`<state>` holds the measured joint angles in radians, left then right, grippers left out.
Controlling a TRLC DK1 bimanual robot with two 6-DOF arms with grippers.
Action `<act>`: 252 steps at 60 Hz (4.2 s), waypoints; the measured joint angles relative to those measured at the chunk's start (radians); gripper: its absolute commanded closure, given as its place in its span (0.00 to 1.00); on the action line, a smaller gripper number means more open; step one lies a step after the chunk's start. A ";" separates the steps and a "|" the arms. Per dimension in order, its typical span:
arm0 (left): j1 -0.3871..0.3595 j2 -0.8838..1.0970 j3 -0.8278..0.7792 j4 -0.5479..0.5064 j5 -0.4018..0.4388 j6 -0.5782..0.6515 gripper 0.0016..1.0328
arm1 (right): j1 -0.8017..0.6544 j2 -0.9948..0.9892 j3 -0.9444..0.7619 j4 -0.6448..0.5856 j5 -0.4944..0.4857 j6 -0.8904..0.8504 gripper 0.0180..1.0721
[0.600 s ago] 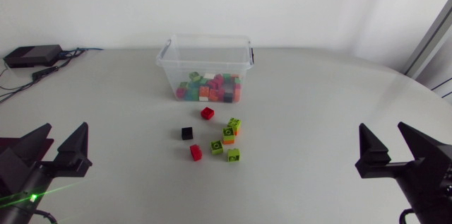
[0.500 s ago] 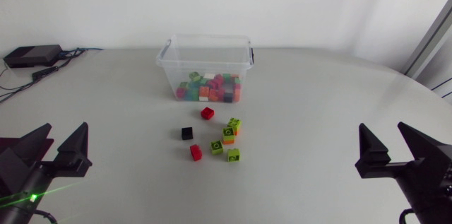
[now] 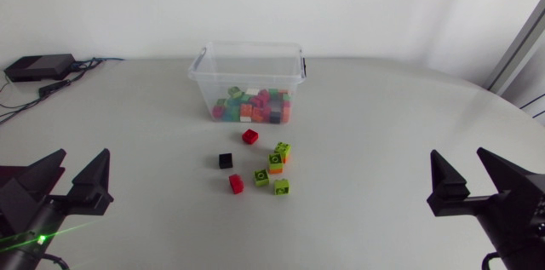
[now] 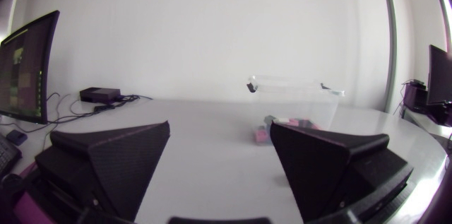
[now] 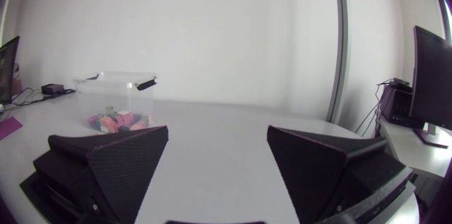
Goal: Place the duplo bricks in the container
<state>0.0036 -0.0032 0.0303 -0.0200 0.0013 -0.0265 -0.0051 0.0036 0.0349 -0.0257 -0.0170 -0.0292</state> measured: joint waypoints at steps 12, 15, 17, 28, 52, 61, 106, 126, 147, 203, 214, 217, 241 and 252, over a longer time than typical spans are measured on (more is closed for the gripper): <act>-0.047 0.168 0.122 0.000 0.000 0.000 0.04 | 0.024 0.155 0.124 -0.001 0.000 0.000 0.04; -0.052 0.240 0.166 0.005 0.000 0.000 0.04 | 0.024 0.203 0.159 -0.001 0.000 0.000 0.04; -0.052 0.294 0.199 0.005 0.000 0.000 0.04 | 0.024 0.237 0.183 -0.001 0.005 0.000 0.04; -0.066 0.616 0.399 -0.058 0.001 -0.014 0.06 | 0.097 0.415 0.318 -0.036 0.057 0.010 0.05; -0.163 1.193 0.695 -0.189 0.039 0.035 0.07 | 0.301 0.822 0.569 -0.307 0.171 0.082 0.05; -0.206 1.374 0.811 -0.254 0.046 0.194 0.07 | 0.348 0.963 0.624 -0.376 0.155 0.087 0.05; -0.373 1.995 1.440 -0.815 0.046 0.814 0.09 | 0.536 1.328 0.793 -0.528 0.047 0.158 0.05; -0.407 2.088 1.503 -0.897 0.046 0.903 0.17 | 0.608 1.452 0.865 -0.533 0.051 0.174 0.05; -0.419 2.143 1.503 -0.849 0.050 0.918 0.47 | 0.632 1.477 0.883 -0.532 0.051 0.191 0.05; -0.326 1.780 1.421 -0.674 0.367 0.779 0.59 | 0.723 1.789 1.138 -0.628 0.055 0.326 0.10; -0.325 1.736 1.420 -0.612 0.381 0.719 0.59 | 0.724 1.867 1.239 -0.682 0.047 0.376 0.11; -0.325 1.729 1.420 -0.599 0.384 0.703 0.59 | 0.724 1.886 1.251 -0.691 0.047 0.387 0.11; -0.294 1.711 1.417 -0.433 0.384 0.580 0.59 | 0.750 1.964 1.281 -0.712 0.067 0.430 0.28; -0.262 1.711 1.417 -0.317 0.384 0.499 0.58 | 0.753 2.000 1.308 -0.709 0.067 0.442 0.41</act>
<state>-0.2584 1.7077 1.4471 -0.3374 0.3855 0.4721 0.7475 2.0037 1.3434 -0.7345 0.0498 0.4126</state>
